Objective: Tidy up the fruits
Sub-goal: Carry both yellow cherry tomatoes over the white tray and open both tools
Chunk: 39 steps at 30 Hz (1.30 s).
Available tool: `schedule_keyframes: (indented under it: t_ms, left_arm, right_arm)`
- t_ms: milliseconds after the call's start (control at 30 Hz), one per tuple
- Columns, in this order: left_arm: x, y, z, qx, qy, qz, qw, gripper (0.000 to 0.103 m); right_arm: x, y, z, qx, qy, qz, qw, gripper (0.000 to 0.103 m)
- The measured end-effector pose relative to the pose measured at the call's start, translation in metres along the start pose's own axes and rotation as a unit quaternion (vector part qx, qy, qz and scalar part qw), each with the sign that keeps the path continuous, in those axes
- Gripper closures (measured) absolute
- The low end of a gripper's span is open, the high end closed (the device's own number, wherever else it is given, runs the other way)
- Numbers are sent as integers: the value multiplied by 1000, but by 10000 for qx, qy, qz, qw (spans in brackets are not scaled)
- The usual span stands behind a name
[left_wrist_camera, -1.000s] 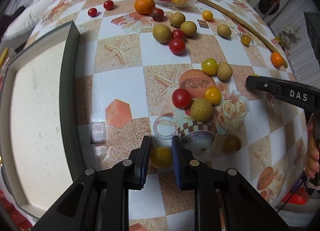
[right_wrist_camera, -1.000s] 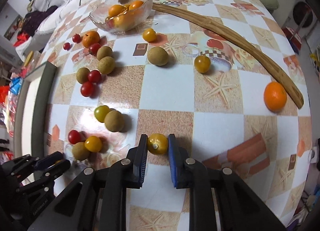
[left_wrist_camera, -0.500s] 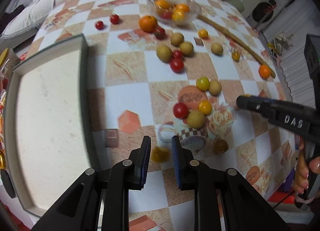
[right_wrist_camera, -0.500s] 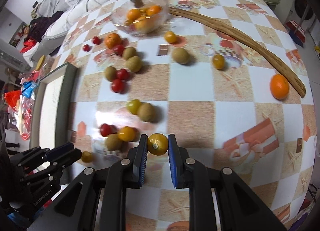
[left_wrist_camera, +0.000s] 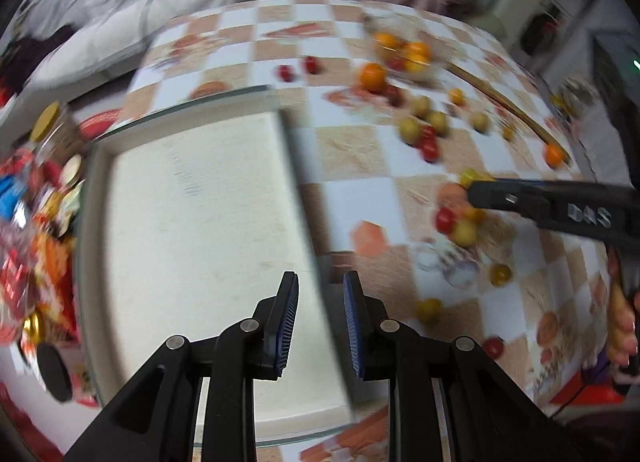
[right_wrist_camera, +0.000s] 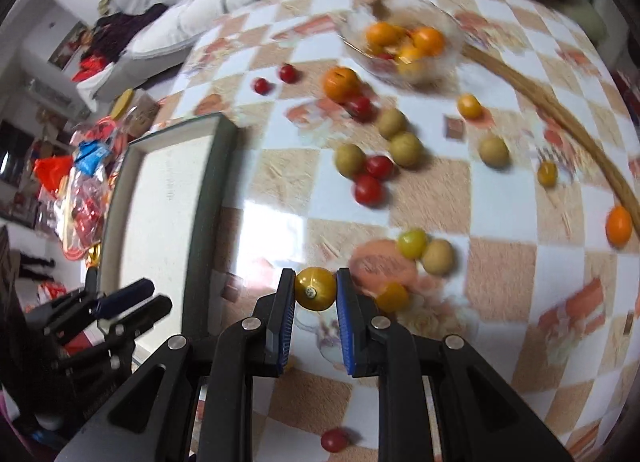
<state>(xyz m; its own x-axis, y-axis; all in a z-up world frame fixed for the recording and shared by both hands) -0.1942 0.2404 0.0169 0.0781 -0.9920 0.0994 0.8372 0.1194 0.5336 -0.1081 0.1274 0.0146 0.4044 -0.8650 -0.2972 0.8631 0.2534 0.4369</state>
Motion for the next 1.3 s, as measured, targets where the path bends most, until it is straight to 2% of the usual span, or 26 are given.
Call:
schedule_keyframes:
  t_ms: [33, 67, 100, 133, 300, 467, 500, 567, 633, 733, 800, 967, 1133, 1300]
  left_arm:
    - [9, -1, -2, -3, -82, -84, 9999, 37]
    - [16, -2, -3, 40, -128, -133, 9998, 23]
    - [27, -2, -3, 218, -155, -229, 9994, 19]
    - [34, -4, -5, 245, -202, -321, 9990, 19]
    - [67, -18, -33, -105, -354, -755, 9965, 19]
    - [74, -25, -55, -373, -320, -809, 9955, 38]
    - [73, -27, -59, -440, -290, -783, 9955, 49]
    - [73, -29, -61, -424, -194, -871, 9951, 59]
    - [74, -30, -60, -385, -136, -1007, 9941, 79]
    - [70, -27, -59, -413, -292, -735, 9960, 81]
    - [61, -24, -57, -469, -440, -369, 9972, 81]
    - [37, -11, -36, -294, -485, 208, 9982, 81]
    - [-3, 3, -8, 0, -151, 519, 9985, 81]
    - [-56, -5, 6, 52, 397, 760, 9963, 81]
  right_arm:
    - [5, -3, 0, -49, -64, -22, 10000, 81]
    - [9, -5, 1, -80, -137, -16, 9999, 81]
    - [15, -8, 3, -107, -211, -7, 9997, 81]
    - [20, -10, 4, -127, -270, -30, 9995, 81]
    - [45, -21, 11, -174, -466, -303, 9983, 81]
    - [54, -27, 12, -196, -511, -451, 9975, 81]
    - [55, -27, 12, -197, -510, -465, 9974, 81]
    - [56, -27, 12, -189, -503, -488, 9974, 81]
    - [55, -26, 12, -176, -493, -491, 9974, 81]
    - [51, -24, 9, -179, -459, -460, 9977, 81]
    - [45, -22, 8, -179, -410, -409, 9982, 81]
    - [24, -14, 5, -151, -263, -209, 9993, 81]
    - [-12, -6, -4, -155, 30, 105, 9998, 81]
    - [-62, -3, -19, -232, 455, 482, 9975, 81]
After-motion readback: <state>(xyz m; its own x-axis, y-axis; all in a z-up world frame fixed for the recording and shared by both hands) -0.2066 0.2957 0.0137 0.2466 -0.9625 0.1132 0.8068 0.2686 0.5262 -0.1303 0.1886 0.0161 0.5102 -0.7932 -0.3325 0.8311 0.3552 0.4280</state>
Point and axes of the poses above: each gripper's, at about its wrist camera, not at the fingertips, and z roughly against the way its jaws point, x to its right, y to its top, the point moved 6 cm from there along -z, roughly the way its jaws point, and after that the axes turned 13 degrees about x, right-handed, at the moved point
